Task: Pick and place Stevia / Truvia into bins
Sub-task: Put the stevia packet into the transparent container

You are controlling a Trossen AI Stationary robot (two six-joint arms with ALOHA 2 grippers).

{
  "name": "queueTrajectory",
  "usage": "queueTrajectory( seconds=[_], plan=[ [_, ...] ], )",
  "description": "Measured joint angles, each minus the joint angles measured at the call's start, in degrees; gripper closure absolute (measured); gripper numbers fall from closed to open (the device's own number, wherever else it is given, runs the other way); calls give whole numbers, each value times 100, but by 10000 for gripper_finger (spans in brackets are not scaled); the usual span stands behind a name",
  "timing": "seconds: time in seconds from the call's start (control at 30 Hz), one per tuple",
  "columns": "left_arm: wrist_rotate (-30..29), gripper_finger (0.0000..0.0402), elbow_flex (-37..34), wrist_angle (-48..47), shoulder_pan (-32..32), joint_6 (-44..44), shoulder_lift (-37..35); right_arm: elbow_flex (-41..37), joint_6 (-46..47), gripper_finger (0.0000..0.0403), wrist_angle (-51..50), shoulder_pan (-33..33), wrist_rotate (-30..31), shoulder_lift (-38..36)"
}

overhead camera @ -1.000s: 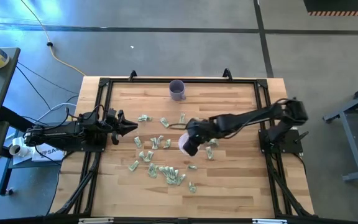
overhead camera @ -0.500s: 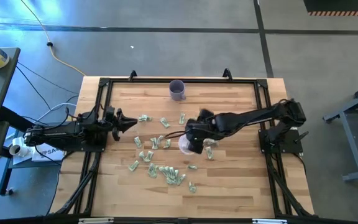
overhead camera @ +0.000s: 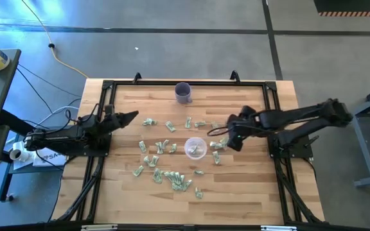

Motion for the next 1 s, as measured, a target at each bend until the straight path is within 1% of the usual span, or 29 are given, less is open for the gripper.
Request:
queueTrajectory(
  seconds=[0.1,0.2,0.27,0.33,0.43,0.5,0.57,0.63,0.67,0.73,0.83,0.93,1.0],
  plan=[
    [624,305,24,162,-2,157,37,-657,-514,143,433,11,-287,-280],
    [1171,305,68,29,-8,37,333,-1190,-1051,143,887,26,-679,-286],
    [1399,305,321,-103,-47,-5,714,-1425,-1158,143,1226,20,-729,-262],
    [1434,305,703,-269,-88,252,1284,-1621,-1123,143,1527,4,-660,-229],
    [1508,305,1445,-1095,-40,1092,2405,-1718,-875,143,1817,-53,-489,-212],
    [1595,305,2059,-2008,59,1591,3249,-1740,-831,143,1934,-126,-432,-215],
    [1546,305,2568,-2989,243,1941,4045,-1757,-833,143,1936,-239,-338,-213],
    [1489,305,2921,-3506,536,2435,4801,-1753,-833,143,1970,-382,-307,-213],
    [1538,305,3077,-3602,705,2762,5143,-1754,-833,143,1965,-453,-310,-213],
    [1828,305,3338,-3623,1087,3535,5714,-1753,-840,143,1954,-583,-313,-213],
    [2222,305,3596,-3613,1511,4787,6391,-1753,-851,143,1954,-712,-316,-213],
    [2533,305,3748,-3573,1733,6102,6777,-1753,-712,143,1947,-791,-431,-213],
    [2624,305,3759,-3654,1829,6893,6902,-1753,-583,143,1945,-820,-462,-213]
  ],
)
